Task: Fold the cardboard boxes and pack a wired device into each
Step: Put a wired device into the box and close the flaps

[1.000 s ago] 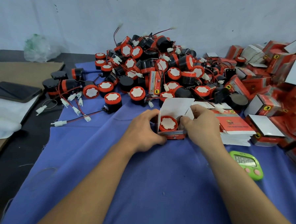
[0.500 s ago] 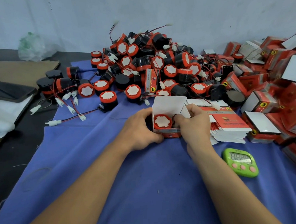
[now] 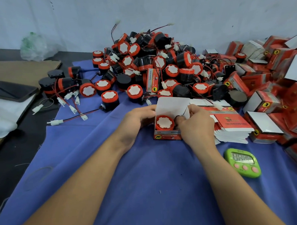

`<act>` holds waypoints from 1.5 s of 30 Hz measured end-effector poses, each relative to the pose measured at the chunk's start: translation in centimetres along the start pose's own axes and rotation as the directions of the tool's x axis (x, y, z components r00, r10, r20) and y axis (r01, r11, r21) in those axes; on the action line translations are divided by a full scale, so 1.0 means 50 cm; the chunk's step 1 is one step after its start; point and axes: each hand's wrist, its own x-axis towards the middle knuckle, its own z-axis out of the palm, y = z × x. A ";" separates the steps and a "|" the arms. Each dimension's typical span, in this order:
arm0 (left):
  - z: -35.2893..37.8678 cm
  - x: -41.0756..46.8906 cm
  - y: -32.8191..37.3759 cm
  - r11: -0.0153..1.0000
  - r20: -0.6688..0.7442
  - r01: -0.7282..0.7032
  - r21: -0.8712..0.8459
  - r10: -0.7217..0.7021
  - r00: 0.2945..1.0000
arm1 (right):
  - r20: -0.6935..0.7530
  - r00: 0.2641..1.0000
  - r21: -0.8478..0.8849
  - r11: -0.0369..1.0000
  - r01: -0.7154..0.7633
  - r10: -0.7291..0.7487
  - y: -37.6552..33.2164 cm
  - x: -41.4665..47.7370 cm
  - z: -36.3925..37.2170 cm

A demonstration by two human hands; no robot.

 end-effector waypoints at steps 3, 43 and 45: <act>0.004 0.007 -0.012 0.979 -0.050 -0.011 0.201 0.022 0.999 | -0.007 1.000 -0.016 1.000 -0.012 0.012 -0.001 -0.004 0.004; 0.044 -0.009 -0.017 0.848 -0.222 -0.043 0.528 0.187 0.957 | 0.520 0.849 0.407 0.901 -0.147 -0.096 0.008 0.007 -0.035; 0.050 -0.010 -0.017 0.843 -0.193 -0.069 0.534 0.200 0.961 | 0.558 0.826 0.440 0.872 -0.215 -0.078 0.012 0.008 -0.035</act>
